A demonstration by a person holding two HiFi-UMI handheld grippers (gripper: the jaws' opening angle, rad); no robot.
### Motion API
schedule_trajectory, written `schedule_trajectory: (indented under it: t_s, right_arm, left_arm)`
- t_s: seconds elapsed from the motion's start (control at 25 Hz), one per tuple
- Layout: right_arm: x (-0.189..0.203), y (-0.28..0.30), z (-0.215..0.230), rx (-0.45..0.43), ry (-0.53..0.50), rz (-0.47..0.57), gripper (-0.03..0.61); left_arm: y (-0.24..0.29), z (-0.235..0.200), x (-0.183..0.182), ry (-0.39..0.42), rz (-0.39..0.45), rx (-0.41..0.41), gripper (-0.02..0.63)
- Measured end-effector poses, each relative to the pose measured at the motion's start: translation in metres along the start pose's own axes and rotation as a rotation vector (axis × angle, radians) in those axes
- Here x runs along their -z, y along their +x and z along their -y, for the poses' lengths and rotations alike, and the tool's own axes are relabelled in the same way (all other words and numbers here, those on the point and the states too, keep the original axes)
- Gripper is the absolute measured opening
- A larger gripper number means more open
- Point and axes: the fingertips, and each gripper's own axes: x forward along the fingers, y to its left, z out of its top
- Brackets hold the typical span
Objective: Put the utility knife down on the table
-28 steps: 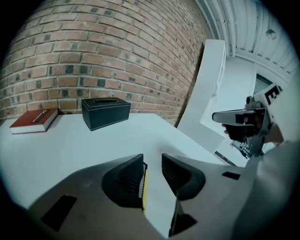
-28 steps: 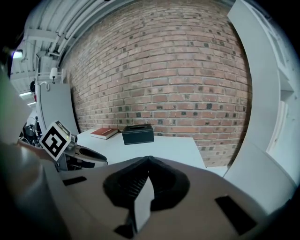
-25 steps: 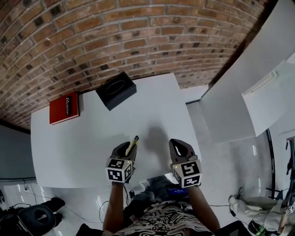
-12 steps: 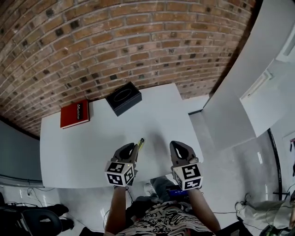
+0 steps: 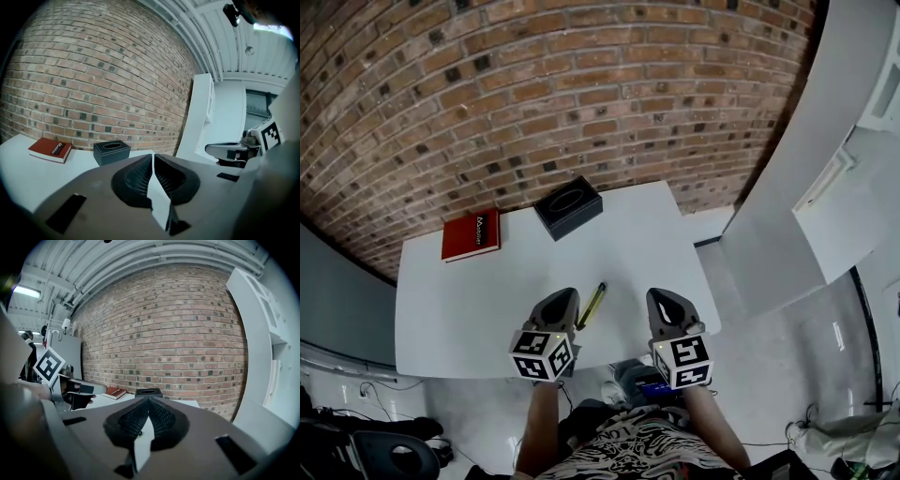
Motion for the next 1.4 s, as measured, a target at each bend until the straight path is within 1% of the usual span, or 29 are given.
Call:
schedule_trajectory:
  t_s: [0.08, 0.24, 0.4, 0.6, 0.84, 1.4]
  right_arm:
    - [-0.002, -0.002, 0.0, 0.001, 0.003, 0.007, 0.002]
    - [-0.009, -0.005, -0.001, 0.0, -0.003, 0.027, 0.002]
    - [-0.008, -0.01, -0.003, 0.002, -0.008, 0.026, 0.002]
    - [-0.006, -0.016, -0.003, 0.004, -0.011, 0.025, 0.002]
    - [-0.004, -0.021, 0.0, 0.018, -0.017, 0.02, 0.0]
    - [0.004, -0.023, -0.006, 0.006, -0.01, 0.01, 0.002]
  left_arm:
    - [-0.003, 0.001, 0.002, 0.039, -0.014, -0.013, 0.025]
    - [-0.006, 0.004, 0.0, 0.062, -0.012, -0.019, 0.025]
    - [-0.008, 0.007, 0.0, 0.119, -0.025, -0.039, 0.025]
    - [-0.009, 0.01, 0.0, 0.096, -0.011, -0.037, 0.02]
    - [-0.011, 0.013, -0.001, 0.093, -0.007, -0.033, 0.02]
    - [-0.018, 0.008, 0.007, 0.071, -0.01, -0.05, 0.02]
